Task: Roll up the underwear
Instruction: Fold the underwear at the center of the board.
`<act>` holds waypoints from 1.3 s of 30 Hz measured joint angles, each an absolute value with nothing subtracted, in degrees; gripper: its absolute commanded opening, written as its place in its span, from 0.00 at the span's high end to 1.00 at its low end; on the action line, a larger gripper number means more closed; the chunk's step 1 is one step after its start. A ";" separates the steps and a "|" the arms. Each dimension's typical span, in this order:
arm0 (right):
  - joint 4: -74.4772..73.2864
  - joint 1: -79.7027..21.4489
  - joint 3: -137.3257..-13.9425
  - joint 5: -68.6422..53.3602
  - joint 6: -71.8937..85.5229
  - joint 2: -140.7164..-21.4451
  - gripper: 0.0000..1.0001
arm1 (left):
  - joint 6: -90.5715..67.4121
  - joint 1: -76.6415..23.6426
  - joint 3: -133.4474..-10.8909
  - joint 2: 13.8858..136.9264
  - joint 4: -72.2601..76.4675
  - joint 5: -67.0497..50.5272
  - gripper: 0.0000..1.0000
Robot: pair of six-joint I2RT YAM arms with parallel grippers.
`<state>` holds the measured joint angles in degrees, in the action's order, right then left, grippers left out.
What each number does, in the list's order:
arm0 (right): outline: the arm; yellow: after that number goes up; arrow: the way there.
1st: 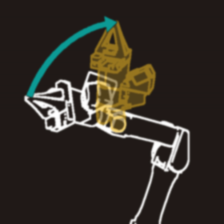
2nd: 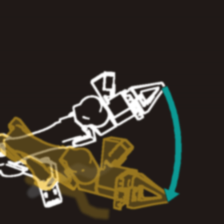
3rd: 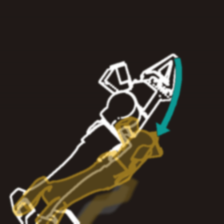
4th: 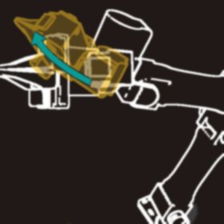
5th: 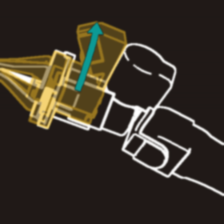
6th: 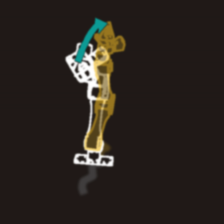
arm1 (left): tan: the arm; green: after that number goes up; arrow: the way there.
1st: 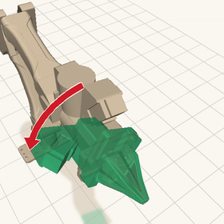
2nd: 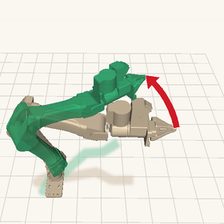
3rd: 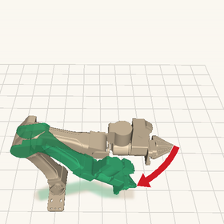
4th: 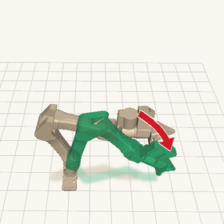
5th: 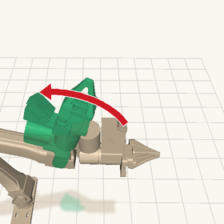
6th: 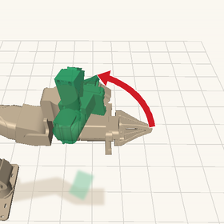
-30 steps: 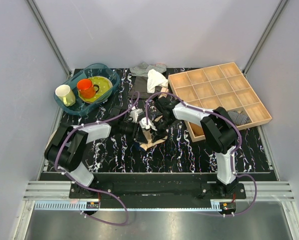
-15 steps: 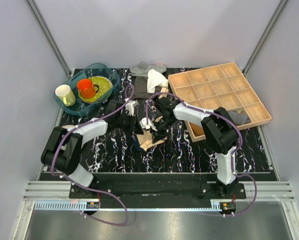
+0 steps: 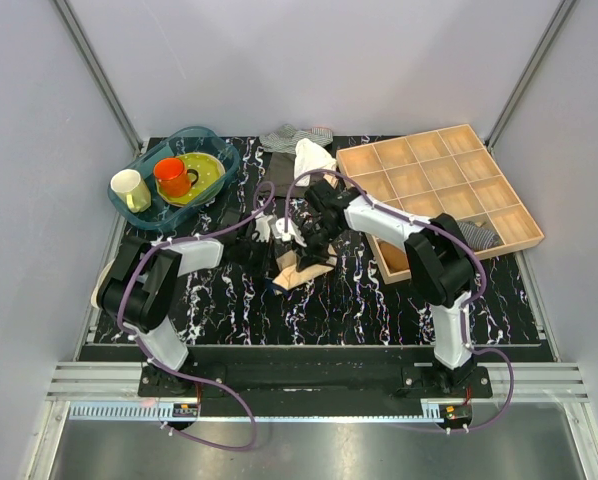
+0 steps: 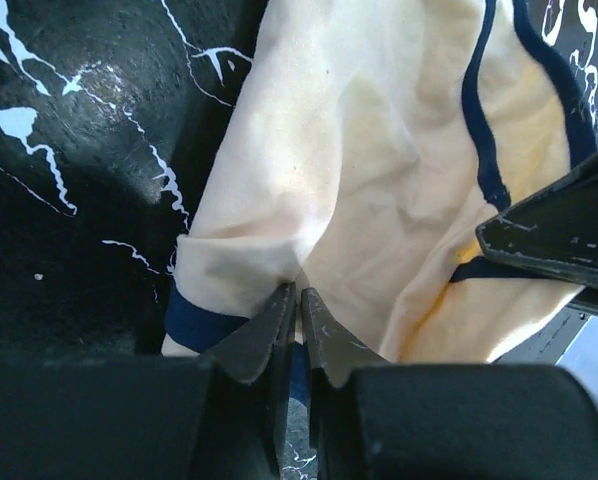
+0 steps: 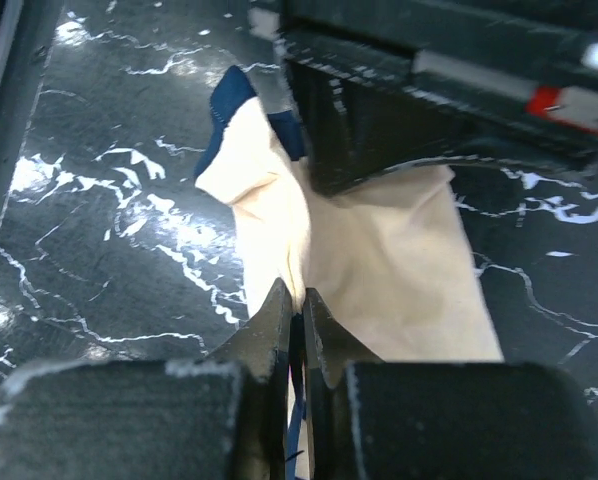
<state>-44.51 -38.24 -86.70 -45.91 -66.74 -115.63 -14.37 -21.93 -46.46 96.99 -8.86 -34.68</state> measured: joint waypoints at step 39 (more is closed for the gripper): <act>-34.54 -38.24 -91.37 -35.62 -52.14 -122.83 0.74 | -28.82 -24.32 -30.98 68.16 1.65 -29.39 0.47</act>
